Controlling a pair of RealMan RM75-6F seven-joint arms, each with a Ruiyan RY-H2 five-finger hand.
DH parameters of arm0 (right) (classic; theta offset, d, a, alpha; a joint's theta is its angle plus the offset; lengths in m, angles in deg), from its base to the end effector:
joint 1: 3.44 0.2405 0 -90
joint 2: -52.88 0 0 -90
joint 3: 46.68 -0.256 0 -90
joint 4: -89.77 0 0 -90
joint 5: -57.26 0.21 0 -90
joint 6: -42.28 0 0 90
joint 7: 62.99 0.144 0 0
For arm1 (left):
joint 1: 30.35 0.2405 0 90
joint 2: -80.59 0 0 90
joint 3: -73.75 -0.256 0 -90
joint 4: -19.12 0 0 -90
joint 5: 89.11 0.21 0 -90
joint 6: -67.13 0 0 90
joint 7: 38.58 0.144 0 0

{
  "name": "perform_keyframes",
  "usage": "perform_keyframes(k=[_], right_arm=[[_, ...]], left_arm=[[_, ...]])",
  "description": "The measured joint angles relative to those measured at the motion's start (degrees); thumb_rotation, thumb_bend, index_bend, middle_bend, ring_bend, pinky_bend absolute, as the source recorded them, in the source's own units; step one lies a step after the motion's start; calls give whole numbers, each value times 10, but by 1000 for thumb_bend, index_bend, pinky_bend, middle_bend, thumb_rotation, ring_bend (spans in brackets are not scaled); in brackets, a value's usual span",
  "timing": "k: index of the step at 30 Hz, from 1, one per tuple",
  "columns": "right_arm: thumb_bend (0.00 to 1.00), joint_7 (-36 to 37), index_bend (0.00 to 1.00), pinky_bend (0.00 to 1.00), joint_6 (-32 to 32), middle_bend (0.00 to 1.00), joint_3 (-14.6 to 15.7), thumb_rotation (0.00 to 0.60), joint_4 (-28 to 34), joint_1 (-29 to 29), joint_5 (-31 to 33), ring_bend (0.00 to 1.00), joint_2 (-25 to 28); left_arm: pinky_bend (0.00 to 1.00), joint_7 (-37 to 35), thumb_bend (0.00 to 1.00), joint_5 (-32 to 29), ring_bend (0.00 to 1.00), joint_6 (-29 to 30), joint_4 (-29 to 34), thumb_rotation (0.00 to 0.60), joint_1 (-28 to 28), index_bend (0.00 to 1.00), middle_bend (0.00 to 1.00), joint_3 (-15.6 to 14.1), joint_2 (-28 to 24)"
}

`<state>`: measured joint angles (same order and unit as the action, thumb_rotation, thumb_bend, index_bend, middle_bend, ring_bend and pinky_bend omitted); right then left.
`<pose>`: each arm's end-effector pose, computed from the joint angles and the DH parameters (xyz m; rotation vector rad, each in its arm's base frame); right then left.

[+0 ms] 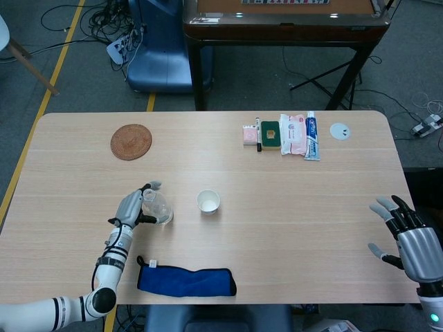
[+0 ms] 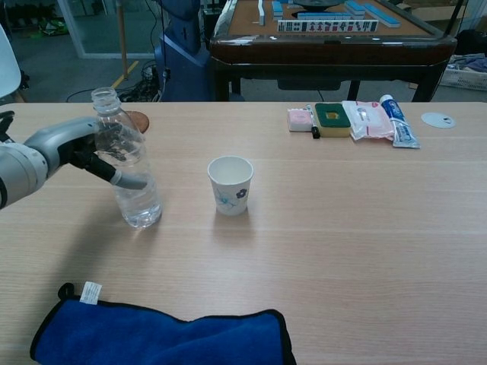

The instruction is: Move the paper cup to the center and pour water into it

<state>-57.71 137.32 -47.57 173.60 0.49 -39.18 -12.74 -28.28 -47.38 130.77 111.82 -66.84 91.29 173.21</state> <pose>-0.3080 -0.1671 0.1701 1.4696 -0.7235 1.0563 -0.1651 0.3283 -0.0141 -1.2745 -1.5820 -1.0685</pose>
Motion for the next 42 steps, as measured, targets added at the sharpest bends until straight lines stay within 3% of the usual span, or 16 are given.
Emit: perform_keyframes(k=[20, 34, 42], right_arm=[[50, 4, 232, 274, -1, 173, -3, 600, 0, -2, -2, 83, 1], [50, 8, 232, 274, -6, 173, -5, 600, -1, -2, 0, 83, 2], [50, 9, 232, 274, -9, 173, -6, 600, -1, -1, 1, 83, 3]], left_arm=[[266, 23, 55, 2, 326, 29, -30, 600, 1, 419, 413, 6, 39], [334, 45, 55, 28, 470, 52, -39, 600, 4, 610, 659, 2, 51], [375, 107, 55, 28, 514, 71, -31, 600, -5, 654, 750, 6, 44]])
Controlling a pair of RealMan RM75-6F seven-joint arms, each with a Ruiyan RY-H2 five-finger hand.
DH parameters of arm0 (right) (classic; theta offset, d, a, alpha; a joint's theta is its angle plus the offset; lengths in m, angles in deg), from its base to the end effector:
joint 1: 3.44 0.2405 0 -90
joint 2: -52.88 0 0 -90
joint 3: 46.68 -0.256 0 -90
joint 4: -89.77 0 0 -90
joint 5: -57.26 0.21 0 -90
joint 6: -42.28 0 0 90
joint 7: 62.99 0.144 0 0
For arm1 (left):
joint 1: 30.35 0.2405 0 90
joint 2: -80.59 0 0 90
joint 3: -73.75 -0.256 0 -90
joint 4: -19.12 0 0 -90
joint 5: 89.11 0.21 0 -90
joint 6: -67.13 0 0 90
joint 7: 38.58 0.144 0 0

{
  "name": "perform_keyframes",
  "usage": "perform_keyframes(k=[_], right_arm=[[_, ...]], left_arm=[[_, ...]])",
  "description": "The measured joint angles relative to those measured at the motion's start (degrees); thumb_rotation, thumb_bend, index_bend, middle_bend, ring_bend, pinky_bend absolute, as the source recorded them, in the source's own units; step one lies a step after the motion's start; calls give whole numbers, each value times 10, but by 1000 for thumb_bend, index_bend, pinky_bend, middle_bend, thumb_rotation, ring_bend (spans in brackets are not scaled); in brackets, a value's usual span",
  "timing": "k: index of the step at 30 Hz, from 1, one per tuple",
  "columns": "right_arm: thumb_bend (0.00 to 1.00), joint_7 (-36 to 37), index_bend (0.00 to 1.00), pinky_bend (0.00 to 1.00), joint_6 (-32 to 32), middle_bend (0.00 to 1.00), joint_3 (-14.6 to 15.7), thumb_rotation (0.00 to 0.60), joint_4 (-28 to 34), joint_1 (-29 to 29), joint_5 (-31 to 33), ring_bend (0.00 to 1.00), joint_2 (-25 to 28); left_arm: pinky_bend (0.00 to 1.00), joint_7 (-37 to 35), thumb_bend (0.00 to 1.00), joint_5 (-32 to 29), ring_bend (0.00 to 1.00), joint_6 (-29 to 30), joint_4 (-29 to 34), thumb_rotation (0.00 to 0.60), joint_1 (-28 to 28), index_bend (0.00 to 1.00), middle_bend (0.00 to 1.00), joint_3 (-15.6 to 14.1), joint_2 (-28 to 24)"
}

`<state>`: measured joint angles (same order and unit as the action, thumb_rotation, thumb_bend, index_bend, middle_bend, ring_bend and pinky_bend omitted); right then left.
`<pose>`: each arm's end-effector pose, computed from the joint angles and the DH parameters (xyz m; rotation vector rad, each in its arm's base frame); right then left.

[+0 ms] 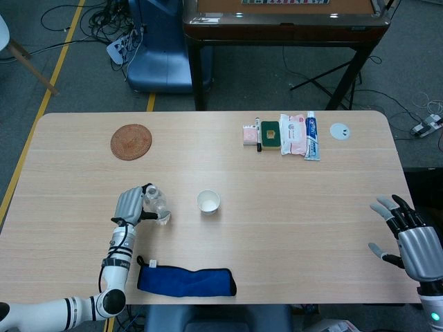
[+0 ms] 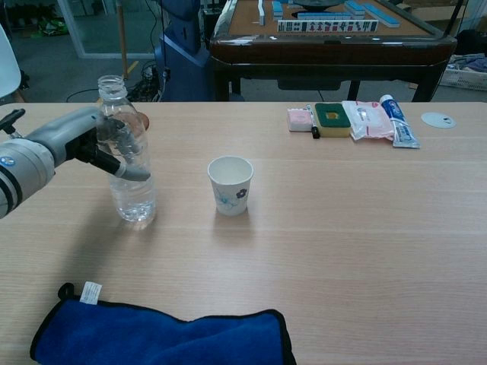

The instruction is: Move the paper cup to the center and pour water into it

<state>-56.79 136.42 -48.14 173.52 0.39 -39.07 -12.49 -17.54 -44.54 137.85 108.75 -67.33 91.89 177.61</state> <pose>-0.3094 -0.1688 0.1711 1.4680 -0.7376 1.0562 -0.1575 0.3322 -0.0157 -1.3057 -1.3473 -1.0194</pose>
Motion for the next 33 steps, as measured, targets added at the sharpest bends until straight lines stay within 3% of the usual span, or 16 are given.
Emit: perform_keyframes(k=[9, 17, 33], right_arm=[[50, 3, 232, 274, -3, 173, 0, 600, 0, 1, 1, 83, 1], [50, 10, 232, 273, -7, 173, -1, 600, -2, 2, 4, 83, 2], [50, 28, 232, 274, -14, 173, -2, 600, -6, 4, 10, 83, 6]], left_arm=[[485, 140, 55, -55, 524, 26, 21, 600, -26, 667, 780, 9, -24], [504, 265, 55, -88, 534, 65, 40, 600, -61, 677, 790, 5, -38], [509, 390, 55, -126, 536, 95, 63, 600, -122, 677, 791, -1, -26]])
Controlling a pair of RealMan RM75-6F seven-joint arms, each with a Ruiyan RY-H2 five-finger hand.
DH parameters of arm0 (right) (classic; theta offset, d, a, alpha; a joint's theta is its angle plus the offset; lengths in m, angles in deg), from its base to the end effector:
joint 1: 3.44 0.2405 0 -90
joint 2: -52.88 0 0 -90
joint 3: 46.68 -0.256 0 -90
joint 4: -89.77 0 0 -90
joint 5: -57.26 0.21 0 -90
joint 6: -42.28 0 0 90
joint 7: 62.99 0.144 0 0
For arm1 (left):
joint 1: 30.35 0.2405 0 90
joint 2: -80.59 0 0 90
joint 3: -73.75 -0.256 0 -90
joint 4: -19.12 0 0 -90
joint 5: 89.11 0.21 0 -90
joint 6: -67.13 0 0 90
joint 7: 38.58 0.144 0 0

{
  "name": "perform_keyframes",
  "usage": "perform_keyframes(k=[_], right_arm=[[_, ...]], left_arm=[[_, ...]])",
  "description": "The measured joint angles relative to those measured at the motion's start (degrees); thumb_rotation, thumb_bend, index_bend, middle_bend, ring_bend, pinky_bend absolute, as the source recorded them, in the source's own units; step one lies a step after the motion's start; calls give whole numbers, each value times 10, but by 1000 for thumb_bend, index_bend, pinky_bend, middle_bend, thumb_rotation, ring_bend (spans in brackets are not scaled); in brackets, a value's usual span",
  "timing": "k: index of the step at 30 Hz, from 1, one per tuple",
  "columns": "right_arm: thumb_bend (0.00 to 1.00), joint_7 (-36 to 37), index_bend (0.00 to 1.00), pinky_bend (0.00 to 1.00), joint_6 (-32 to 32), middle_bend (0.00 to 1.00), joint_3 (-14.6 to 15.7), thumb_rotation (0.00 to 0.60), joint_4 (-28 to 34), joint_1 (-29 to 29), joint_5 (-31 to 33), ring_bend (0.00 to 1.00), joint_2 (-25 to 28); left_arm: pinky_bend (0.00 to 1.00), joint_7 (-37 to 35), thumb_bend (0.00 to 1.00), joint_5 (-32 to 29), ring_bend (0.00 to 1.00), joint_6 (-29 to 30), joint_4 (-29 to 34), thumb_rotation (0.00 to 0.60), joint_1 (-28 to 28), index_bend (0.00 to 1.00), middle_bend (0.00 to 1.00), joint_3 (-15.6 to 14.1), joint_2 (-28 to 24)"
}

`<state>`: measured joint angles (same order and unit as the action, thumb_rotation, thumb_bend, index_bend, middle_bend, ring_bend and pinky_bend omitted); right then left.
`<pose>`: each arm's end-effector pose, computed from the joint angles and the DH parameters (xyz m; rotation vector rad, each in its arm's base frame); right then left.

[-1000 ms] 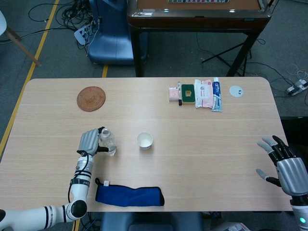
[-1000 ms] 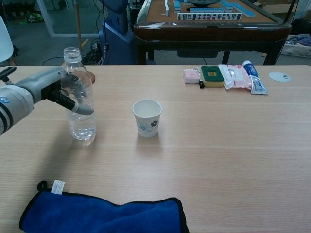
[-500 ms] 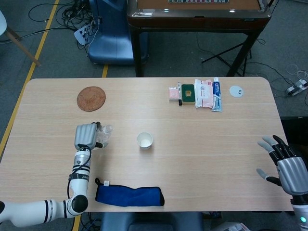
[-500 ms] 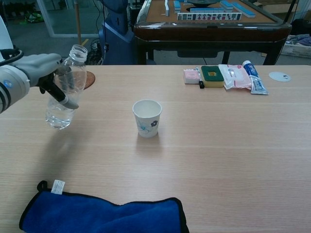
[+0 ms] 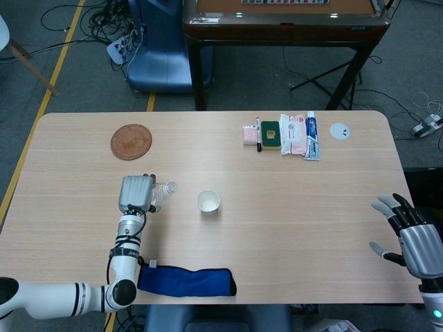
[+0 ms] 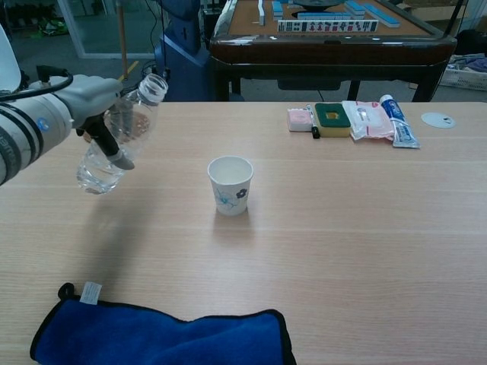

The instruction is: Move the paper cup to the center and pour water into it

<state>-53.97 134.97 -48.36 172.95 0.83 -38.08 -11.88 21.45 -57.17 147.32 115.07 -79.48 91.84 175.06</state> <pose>-0.3143 -0.1730 0.1742 1.4625 -0.7777 1.0588 -0.1069 0.3492 0.0035 -1.5443 -0.8276 -0.5881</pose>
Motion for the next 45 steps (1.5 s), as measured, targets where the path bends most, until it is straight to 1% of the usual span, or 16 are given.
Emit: perform_keyframes(k=[10, 19, 30, 45], right_arm=[[50, 10, 232, 274, 6, 173, -2, 600, -2, -4, 3, 83, 4], [50, 12, 232, 274, 7, 173, -4, 600, -2, -5, 7, 83, 6], [50, 19, 232, 274, 12, 173, -7, 600, -2, -8, 11, 83, 9], [49, 26, 232, 274, 13, 173, -9, 600, -2, -9, 11, 83, 12]], left_arm=[[509, 59, 56, -12, 536, 10, -26, 600, -34, 676, 793, -9, 31], [510, 126, 56, -43, 536, 25, -32, 600, -60, 675, 795, -12, 43], [514, 174, 57, -64, 537, 39, -46, 600, -84, 676, 808, -11, 56], [514, 266, 65, -121, 537, 58, -53, 600, -120, 676, 810, -5, 68]])
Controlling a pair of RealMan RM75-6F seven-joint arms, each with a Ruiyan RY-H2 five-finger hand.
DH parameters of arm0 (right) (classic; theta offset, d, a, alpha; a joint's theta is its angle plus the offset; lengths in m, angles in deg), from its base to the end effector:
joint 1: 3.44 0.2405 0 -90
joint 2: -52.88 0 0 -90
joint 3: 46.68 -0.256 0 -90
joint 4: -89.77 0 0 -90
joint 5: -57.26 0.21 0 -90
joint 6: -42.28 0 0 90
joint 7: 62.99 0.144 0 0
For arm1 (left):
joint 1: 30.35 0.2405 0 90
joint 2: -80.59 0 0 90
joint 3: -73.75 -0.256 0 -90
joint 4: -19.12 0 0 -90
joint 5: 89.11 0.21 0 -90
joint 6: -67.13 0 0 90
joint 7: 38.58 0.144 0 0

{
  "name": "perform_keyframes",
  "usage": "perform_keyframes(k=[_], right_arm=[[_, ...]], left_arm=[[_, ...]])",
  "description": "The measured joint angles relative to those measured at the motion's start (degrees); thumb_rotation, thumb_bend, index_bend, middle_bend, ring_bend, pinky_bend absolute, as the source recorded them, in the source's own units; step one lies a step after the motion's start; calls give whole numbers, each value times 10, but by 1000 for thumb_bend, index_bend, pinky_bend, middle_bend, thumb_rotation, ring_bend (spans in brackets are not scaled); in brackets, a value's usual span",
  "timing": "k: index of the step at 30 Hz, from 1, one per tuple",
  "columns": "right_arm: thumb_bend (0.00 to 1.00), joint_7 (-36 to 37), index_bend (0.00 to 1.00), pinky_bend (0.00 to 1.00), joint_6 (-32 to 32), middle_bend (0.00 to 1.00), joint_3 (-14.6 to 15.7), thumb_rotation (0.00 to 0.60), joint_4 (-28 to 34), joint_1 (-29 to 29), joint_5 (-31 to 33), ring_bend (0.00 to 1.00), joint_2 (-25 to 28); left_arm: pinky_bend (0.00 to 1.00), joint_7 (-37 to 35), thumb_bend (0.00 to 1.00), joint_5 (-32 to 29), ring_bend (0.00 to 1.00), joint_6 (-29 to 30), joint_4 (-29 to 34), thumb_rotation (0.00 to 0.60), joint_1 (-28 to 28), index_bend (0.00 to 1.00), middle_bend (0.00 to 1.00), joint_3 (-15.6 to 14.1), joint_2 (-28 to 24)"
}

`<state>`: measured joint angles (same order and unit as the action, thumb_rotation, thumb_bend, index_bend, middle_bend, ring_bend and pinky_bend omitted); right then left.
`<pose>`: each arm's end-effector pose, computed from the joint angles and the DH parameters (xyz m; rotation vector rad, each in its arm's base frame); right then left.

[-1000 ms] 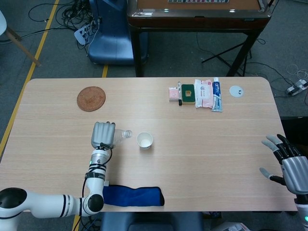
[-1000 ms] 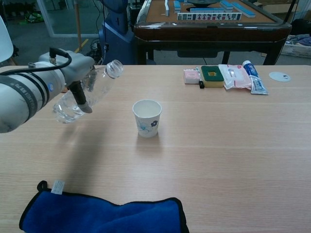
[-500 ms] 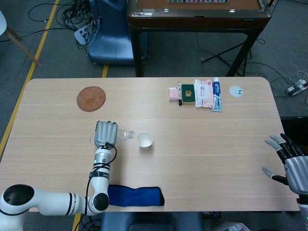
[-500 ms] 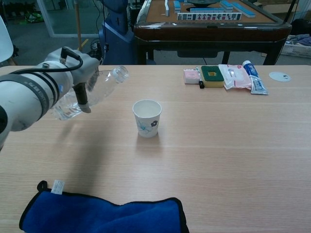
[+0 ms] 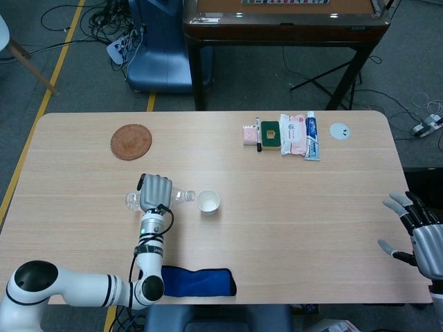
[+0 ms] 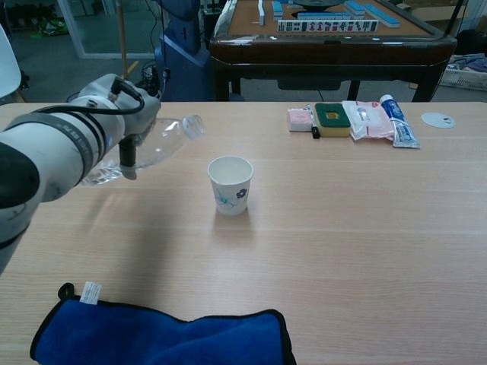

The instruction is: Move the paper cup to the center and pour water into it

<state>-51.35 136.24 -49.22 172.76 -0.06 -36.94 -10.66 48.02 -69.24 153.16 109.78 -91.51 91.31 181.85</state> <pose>-0.3183 -0.1710 0.1877 1.4147 -0.7811 1.0790 -0.0660 0.3549 -0.0280 -1.6649 -0.4820 -0.2034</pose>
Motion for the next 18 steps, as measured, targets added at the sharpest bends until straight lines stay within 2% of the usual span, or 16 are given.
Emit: perform_keyframes(k=[18], right_arm=[[50, 6, 232, 274, -6, 173, 0, 600, 0, 1, 3, 83, 1]], left_arm=[[516, 84, 70, -72, 539, 27, -21, 600, -35, 679, 816, 14, 15]])
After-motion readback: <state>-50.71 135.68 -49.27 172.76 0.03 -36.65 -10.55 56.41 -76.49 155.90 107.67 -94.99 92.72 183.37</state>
